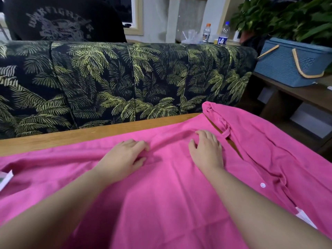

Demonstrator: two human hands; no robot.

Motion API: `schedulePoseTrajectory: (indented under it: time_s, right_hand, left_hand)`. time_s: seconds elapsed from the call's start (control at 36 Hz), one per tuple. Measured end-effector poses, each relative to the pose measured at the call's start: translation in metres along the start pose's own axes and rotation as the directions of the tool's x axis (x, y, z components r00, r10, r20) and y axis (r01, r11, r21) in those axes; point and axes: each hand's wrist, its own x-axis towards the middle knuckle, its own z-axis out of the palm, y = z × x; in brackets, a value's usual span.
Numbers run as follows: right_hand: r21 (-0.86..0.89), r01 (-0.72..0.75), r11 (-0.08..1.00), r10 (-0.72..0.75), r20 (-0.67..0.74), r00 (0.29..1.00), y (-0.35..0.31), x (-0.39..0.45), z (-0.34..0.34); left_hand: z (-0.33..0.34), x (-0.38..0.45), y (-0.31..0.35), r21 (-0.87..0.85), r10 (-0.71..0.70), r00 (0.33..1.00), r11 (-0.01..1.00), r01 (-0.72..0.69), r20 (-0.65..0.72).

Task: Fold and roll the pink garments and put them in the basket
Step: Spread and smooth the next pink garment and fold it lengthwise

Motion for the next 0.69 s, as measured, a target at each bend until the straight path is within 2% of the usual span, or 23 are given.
schedulePoseTrajectory:
  time_s: [0.08, 0.17, 0.22, 0.39, 0.5, 0.58, 0.69]
  right_hand:
    - [-0.002, 0.003, 1.0, -0.003, 0.014, 1.0, -0.001, 0.0, -0.001]
    - [0.01, 0.012, 1.0, -0.013, 0.048, 0.999, -0.001, -0.001, -0.002]
    - [0.03, -0.014, 0.999, 0.012, 0.068, 0.998, 0.0, 0.001, -0.002]
    - [-0.02, -0.046, 0.999, 0.048, 0.12, 0.992, 0.006, 0.048, -0.012]
    - [-0.097, -0.025, 0.995, 0.038, 0.127, 0.991, 0.009, 0.076, -0.011]
    - [-0.046, -0.069, 0.997, 0.076, 0.163, 0.984, 0.018, 0.087, 0.001]
    - [0.003, -0.182, 0.983, 0.181, 0.094, 0.979, 0.027, 0.097, 0.014]
  left_hand:
    - [0.0, 0.002, 0.007, -0.054, -0.058, 0.998, 0.997, 0.059, 0.011]
    - [0.002, 0.008, 0.011, -0.129, -0.205, 0.978, 0.971, 0.201, -0.024]
    - [0.005, 0.013, 0.01, -0.187, -0.258, 0.965, 0.951, 0.245, -0.043]
    - [0.013, 0.027, 0.007, -0.204, -0.313, 0.945, 0.935, 0.289, -0.095]
    - [0.012, 0.031, 0.001, -0.115, -0.407, 0.911, 0.91, 0.399, -0.065]
    - [0.009, 0.025, -0.011, -0.145, -0.379, 0.921, 0.92, 0.365, -0.091]
    - [0.002, 0.018, -0.019, -0.243, -0.377, 0.915, 0.909, 0.337, -0.141]
